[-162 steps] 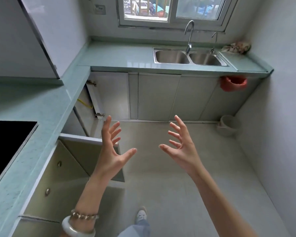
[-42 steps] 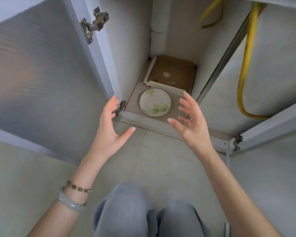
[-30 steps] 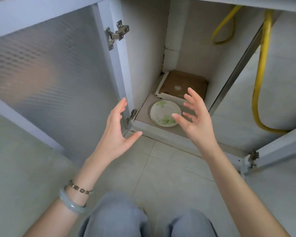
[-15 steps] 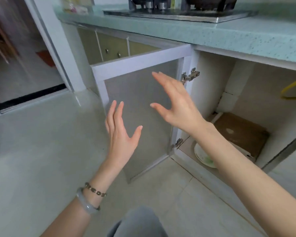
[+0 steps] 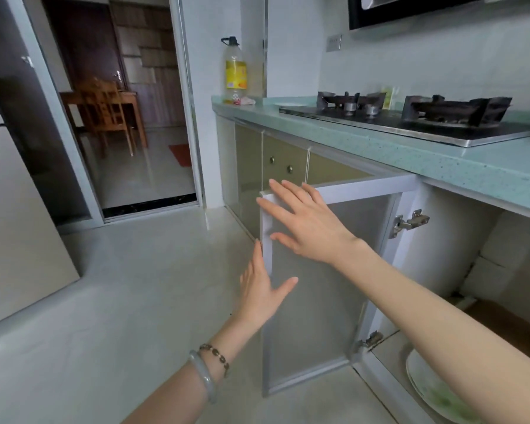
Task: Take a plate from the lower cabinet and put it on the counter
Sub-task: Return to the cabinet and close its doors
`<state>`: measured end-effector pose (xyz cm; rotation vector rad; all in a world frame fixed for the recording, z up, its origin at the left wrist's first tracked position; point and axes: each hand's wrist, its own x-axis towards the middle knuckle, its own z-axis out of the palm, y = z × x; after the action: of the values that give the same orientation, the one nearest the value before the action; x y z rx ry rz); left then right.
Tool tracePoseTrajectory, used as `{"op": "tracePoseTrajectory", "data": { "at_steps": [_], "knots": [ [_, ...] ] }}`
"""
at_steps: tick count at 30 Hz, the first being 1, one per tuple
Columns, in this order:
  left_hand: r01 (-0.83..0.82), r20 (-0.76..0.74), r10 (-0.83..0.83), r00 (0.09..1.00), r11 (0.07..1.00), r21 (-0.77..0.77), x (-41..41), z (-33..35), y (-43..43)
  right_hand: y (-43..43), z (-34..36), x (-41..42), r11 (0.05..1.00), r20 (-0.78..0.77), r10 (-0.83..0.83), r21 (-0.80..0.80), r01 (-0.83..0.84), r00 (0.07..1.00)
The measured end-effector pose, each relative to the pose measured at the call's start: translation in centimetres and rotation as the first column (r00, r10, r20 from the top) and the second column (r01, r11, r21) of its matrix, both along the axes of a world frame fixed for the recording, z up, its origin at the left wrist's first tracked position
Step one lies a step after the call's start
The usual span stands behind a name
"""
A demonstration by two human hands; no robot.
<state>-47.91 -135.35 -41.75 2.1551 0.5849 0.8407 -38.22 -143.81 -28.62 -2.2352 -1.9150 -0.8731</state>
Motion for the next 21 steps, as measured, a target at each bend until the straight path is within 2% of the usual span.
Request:
{"op": "tracePoseTrajectory", "data": {
  "at_steps": [4,8,11,14,21],
  "knots": [
    [-0.008,0.075,0.013,0.997,0.997,-0.071,0.1,0.5,0.2,0.3,-0.1,-0.1,0.999,-0.041,-0.041,0.009,0.041,0.998],
    [-0.025,0.119,0.031,0.992,0.998,-0.053,-0.8,0.0,0.0,-1.2,0.2,-1.1,0.998,-0.005,-0.054,0.013,0.054,0.999],
    [-0.025,0.121,0.028,0.992,0.999,-0.032,-1.8,-0.1,-0.9,-3.3,0.1,-2.1,0.996,0.003,-0.017,0.089,0.017,1.000],
    [0.060,0.130,-0.065,0.989,0.997,0.046,-3.0,0.0,-2.7,-6.1,-0.4,-2.8,0.988,0.022,0.006,0.155,-0.010,1.000],
    [0.290,0.101,-0.304,0.947,0.947,0.135,-4.1,0.5,-9.2,-15.1,0.1,-4.3,0.991,0.015,0.010,0.134,-0.012,1.000]
  ]
}}
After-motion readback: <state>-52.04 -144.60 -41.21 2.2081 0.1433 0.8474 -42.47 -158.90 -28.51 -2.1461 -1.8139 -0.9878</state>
